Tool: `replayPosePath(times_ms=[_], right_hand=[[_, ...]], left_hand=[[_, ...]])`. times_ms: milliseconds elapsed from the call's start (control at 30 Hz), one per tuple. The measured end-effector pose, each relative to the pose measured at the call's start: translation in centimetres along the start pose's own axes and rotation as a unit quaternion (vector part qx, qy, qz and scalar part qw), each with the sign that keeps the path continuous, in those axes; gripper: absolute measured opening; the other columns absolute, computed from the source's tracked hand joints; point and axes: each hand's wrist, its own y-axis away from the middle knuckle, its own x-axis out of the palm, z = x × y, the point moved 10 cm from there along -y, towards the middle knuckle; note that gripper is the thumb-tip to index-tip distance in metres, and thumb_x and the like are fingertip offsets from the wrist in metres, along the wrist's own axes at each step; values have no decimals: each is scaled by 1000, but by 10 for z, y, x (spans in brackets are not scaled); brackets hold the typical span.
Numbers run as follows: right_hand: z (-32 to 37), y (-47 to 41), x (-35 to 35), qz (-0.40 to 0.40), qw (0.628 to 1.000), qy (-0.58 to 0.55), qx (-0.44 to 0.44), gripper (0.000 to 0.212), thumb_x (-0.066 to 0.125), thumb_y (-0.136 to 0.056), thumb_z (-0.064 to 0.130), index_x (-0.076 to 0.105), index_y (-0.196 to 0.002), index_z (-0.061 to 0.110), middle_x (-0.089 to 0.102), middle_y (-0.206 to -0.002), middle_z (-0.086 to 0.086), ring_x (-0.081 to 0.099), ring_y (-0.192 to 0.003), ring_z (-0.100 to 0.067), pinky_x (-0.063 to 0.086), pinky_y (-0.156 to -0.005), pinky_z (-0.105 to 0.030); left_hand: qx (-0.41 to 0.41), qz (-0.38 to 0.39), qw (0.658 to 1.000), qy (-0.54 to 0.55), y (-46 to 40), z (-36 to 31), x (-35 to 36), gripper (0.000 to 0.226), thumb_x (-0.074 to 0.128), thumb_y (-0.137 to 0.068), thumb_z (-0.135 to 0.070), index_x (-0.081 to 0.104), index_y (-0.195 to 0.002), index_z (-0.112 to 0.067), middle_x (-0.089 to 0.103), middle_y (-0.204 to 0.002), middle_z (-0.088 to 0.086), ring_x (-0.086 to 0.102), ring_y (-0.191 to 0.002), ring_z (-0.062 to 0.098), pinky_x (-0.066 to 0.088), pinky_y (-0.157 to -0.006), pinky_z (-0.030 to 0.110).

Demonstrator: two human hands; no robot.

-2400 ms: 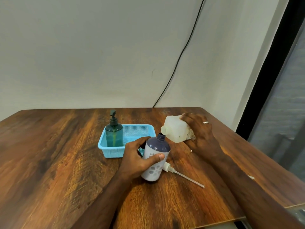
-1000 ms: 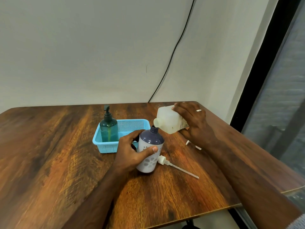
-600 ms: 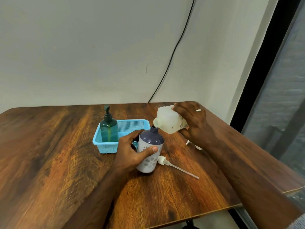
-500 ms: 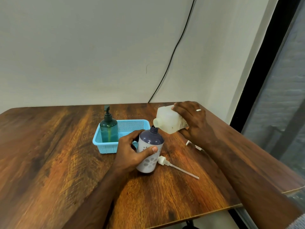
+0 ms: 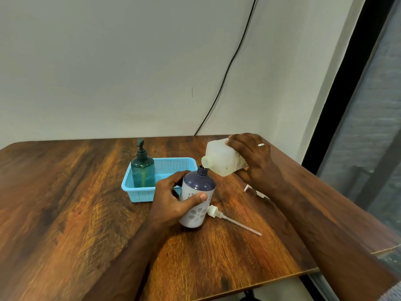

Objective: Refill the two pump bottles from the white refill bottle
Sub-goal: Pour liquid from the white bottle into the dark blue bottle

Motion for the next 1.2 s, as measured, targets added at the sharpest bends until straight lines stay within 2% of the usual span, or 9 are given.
replayPosePath(times_ms=[167,467,667,833,1200], right_hand=[[0,0,0,1,1000,7,-2,72,76,-75,34,40,-137,26,52,-141,-9,47,-127,-34,44,-94,-62],[1,1,0,-2,1000,9,-4,71,75,-76,35,40,-136,26,53,-140,-11,48,-127,-34,44,-94,-63],[1,0,0,1,1000,8,-1,72,75,-75,36,40,-137,26,53,-140,-11,48,-128,-34,43,-95,-64],[3,0,-2,-6,1000,10,-8,71,76,-75,35,40,-136,26,54,-139,-11,49,-126,-34,44,-94,-63],[3,-2,-4,-7,1000,10,-14,71,77,-75,34,40,-136,25,53,-139,-10,48,-127,-35,44,-93,-62]], left_hand=[[-1,-2,1000,1,0,1,0,47,76,-60,-59,62,-104,-46,69,-98,-33,64,-95,-4,48,-70,8],[8,0,1000,-5,0,-2,0,45,74,-62,-58,59,-103,-48,65,-100,-40,62,-97,-7,48,-71,8],[9,-3,1000,-3,0,-2,-1,46,75,-61,-58,60,-103,-48,68,-95,-35,63,-96,-6,48,-69,8],[12,2,1000,-4,0,-3,0,45,75,-62,-57,59,-103,-48,65,-99,-40,63,-95,-7,47,-69,7],[17,0,1000,1,-1,-3,0,44,76,-62,-57,61,-103,-48,68,-102,-32,65,-95,-2,49,-70,10]])
